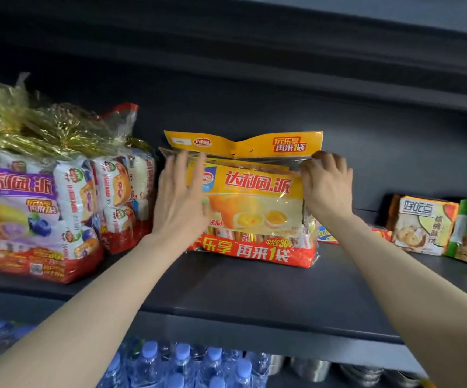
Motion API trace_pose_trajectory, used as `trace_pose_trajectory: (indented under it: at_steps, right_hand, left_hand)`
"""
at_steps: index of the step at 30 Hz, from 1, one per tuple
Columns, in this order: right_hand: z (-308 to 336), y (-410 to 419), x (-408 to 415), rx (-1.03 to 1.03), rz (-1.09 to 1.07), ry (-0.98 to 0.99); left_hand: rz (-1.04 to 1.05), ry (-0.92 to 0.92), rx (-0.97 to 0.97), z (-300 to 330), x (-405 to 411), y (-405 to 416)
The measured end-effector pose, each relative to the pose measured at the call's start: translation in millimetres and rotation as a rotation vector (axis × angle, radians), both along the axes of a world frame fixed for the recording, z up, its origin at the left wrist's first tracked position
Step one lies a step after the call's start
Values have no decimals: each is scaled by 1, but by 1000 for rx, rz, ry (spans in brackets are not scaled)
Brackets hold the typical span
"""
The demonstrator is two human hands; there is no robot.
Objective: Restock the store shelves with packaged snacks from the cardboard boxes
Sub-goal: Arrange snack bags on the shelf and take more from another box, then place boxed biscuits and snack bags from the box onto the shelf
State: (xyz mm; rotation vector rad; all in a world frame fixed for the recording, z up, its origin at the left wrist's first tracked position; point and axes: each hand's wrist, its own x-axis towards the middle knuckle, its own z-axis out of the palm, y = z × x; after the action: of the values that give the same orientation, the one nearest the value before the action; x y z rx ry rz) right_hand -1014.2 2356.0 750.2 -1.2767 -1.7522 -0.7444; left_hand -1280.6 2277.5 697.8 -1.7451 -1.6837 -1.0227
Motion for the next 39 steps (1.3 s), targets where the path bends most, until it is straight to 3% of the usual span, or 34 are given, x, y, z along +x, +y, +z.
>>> trace_pose_trajectory:
  at_steps: [2, 5, 7, 10, 13, 24, 32, 39]
  right_hand:
    - [15, 4, -9, -195, -35, -87]
    - [27, 20, -13, -506, -101, -276]
    - [29, 27, -11, -600, -127, -345]
    - [22, 25, -12, -549, -158, -390]
    - [5, 9, -12, -423, -87, -258]
    - [-26, -92, 59, -193, -14, -262]
    - [-84, -208, 172, -189, -79, -281]
    - [-167, -305, 278, -318, -132, -307]
  left_hand:
    - [-92, 190, 17, 9, 10, 7]
    - [-106, 337, -206, 16, 19, 24]
    - [-53, 397, -330, 13, 20, 36]
    - [-3, 393, -398, 7, 20, 47]
    - [16, 365, -403, 4, 24, 47]
    - [-10, 170, -230, 3, 98, -45]
    - [-85, 151, -140, -43, 211, -140]
    - [-178, 118, -176, -125, 302, -207]
